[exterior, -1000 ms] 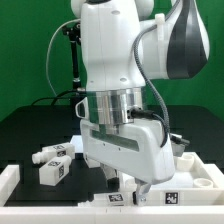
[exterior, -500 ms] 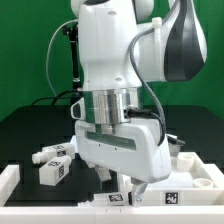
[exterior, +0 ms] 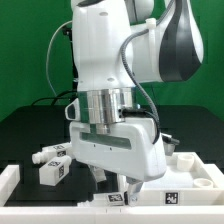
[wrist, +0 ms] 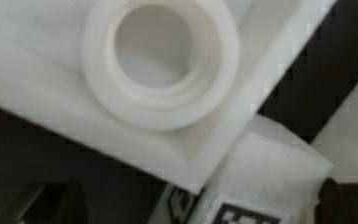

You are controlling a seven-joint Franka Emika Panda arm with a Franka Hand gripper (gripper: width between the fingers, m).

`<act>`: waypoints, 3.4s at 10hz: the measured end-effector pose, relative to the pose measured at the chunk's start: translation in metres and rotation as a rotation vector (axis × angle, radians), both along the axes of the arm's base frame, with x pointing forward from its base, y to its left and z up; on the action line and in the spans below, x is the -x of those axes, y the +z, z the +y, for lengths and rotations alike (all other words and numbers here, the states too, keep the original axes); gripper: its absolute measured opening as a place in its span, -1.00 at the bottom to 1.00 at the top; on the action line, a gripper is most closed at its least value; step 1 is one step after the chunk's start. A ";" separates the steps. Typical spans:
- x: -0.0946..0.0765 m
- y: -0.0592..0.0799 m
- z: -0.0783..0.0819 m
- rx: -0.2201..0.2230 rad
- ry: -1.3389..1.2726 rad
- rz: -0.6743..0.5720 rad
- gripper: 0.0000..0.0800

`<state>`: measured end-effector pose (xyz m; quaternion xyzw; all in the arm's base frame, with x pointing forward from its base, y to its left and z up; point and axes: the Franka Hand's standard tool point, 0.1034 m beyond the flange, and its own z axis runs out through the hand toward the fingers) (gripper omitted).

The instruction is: Assemble one leg

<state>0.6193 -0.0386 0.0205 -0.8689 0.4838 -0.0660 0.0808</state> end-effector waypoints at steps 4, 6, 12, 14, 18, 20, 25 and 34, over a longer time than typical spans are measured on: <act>0.012 -0.008 -0.007 0.009 0.001 0.014 0.62; 0.013 -0.008 -0.007 0.009 0.000 0.014 0.62; 0.012 -0.008 -0.007 0.009 0.000 0.014 -0.29; 0.013 -0.008 -0.008 0.010 -0.002 0.014 -0.29; 0.013 0.040 -0.026 -0.043 -0.155 0.063 -0.29; 0.023 0.052 -0.030 -0.084 -0.243 0.068 -0.29; 0.029 0.052 -0.038 -0.069 -0.148 0.080 -0.29; 0.042 0.060 -0.055 -0.139 -0.402 0.158 -0.29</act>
Offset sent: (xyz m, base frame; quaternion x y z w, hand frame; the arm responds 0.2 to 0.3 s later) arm -0.0096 -0.0037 -0.0080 0.0036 -0.0024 0.0061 1.0000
